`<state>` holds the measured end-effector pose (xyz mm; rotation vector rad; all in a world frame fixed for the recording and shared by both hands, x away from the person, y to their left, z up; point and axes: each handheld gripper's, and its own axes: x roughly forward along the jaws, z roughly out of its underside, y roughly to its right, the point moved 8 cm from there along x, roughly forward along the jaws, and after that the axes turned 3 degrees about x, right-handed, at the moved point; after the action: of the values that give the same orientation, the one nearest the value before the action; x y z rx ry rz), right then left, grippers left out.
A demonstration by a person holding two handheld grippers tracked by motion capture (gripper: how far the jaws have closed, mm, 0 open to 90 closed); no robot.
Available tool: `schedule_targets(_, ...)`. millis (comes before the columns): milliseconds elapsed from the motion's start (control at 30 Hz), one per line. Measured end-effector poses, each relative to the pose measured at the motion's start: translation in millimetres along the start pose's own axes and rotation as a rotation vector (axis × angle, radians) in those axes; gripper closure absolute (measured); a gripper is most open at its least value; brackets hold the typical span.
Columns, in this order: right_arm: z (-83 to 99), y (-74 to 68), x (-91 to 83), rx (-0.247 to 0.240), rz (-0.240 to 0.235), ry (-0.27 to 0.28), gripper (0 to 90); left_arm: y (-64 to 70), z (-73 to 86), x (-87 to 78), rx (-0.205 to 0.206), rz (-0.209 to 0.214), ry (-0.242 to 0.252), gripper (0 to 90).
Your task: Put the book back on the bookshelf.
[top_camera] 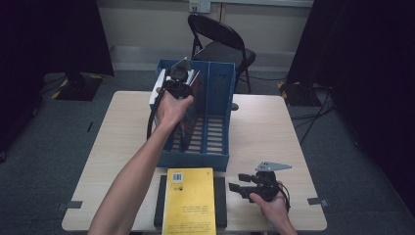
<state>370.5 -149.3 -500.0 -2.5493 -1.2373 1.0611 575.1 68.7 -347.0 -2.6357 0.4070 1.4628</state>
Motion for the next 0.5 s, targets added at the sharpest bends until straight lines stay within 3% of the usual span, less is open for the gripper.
schedule_targets(133, 0.0, -0.3, 0.5, 0.001, 0.001, -0.003, 36.1, -5.3, 5.3, -1.3, -0.033, 0.052, 0.025, 63.1)
schedule_targets(200, 0.1, -0.3, 0.9, 0.0, 0.002, -0.004, 36.1, -5.8, 7.2, -2.7, -0.018, 0.054, 0.033, 62.1)
schedule_targets(300, 0.2, -0.2, 1.5, -0.002, 0.004, -0.004, 36.1, -5.6, 8.5, -4.1, -0.027, 0.062, 0.059, 62.1)
schedule_targets(500, 0.1, -0.7, 1.4, -0.002, 0.006, -0.005, 36.1, -4.2, 12.1, -11.3, 0.021, 0.057, 0.082, 57.2)
